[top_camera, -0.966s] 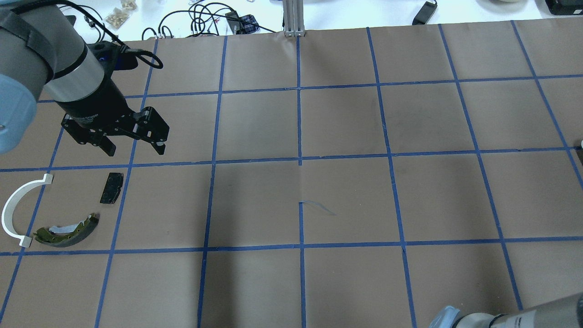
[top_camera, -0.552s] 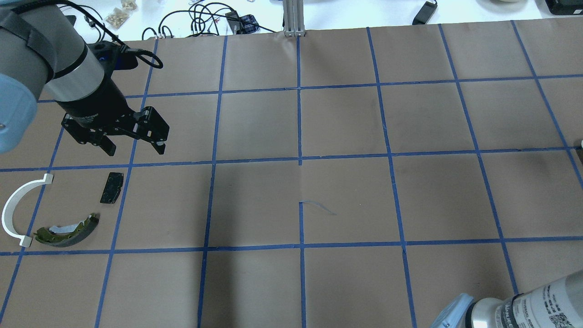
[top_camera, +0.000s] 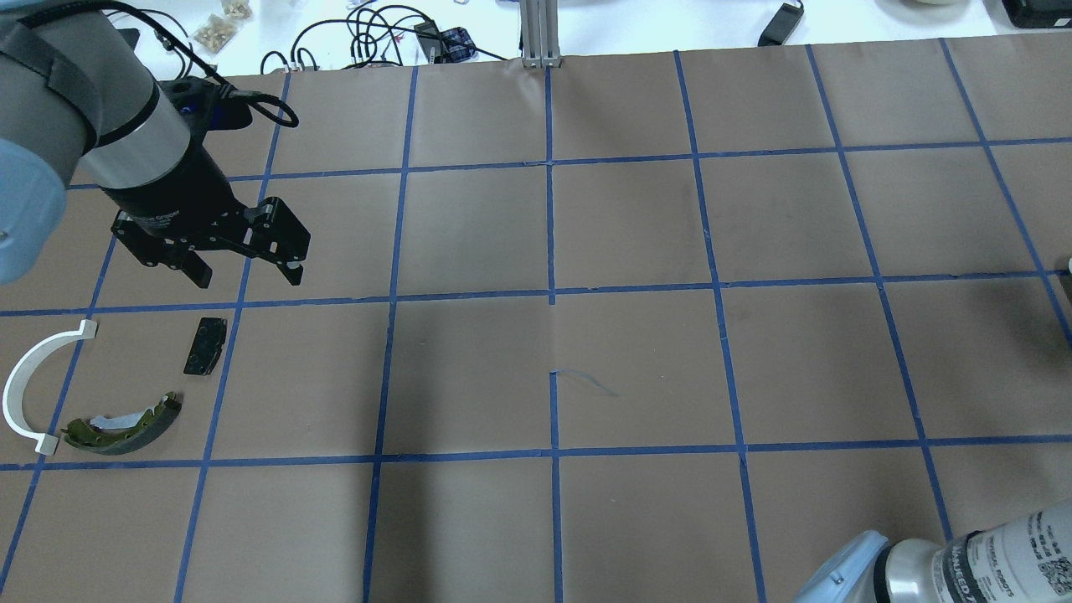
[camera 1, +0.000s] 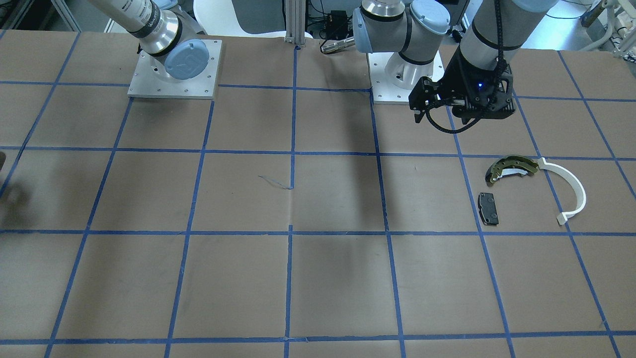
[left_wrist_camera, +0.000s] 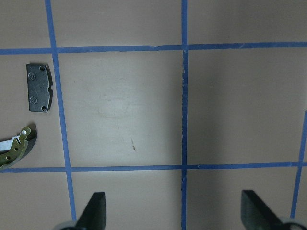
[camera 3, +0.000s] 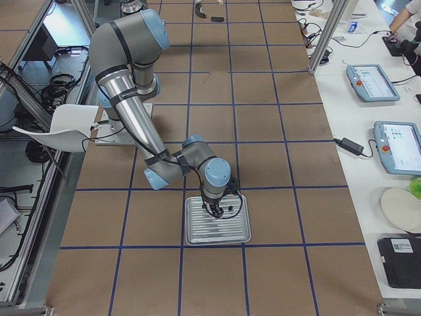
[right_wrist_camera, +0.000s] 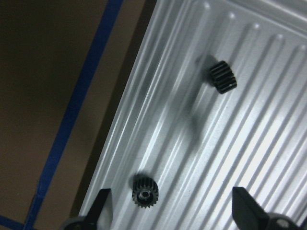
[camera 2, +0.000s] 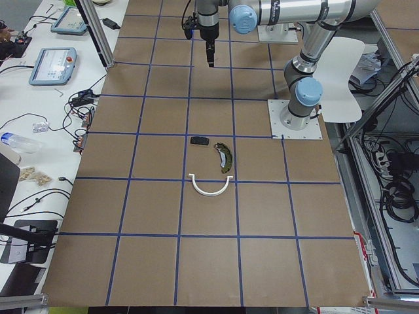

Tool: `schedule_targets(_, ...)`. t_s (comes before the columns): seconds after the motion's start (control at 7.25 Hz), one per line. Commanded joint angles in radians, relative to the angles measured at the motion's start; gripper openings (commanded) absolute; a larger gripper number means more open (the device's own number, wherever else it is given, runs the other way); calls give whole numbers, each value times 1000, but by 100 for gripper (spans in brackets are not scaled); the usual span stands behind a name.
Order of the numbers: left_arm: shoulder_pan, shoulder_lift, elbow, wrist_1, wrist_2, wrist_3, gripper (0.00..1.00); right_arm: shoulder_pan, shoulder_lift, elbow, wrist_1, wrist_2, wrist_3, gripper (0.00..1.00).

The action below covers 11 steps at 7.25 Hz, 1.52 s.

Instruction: Place bearing gear from tray to pile

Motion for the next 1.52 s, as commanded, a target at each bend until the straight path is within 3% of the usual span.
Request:
schedule_targets(0.0,1,2,0,0,3,0,100,-13,1,48,-51,-1,-23,85)
schedule_targets(0.69,2,4,0,0,3,0,100,-13,1,51,-62,-5,-57,52)
schedule_targets(0.97,2,0,0,0,2,0,100,-13,2,62,-59,-7,-58,46)
schedule_targets(1.1,2,-1,-2,0,2,0,100,-13,1,71,-61,-4,-57,37)
schedule_targets(1.38,2,8,-23,3,2,0,100,-13,-4,69,-62,-4,-54,11)
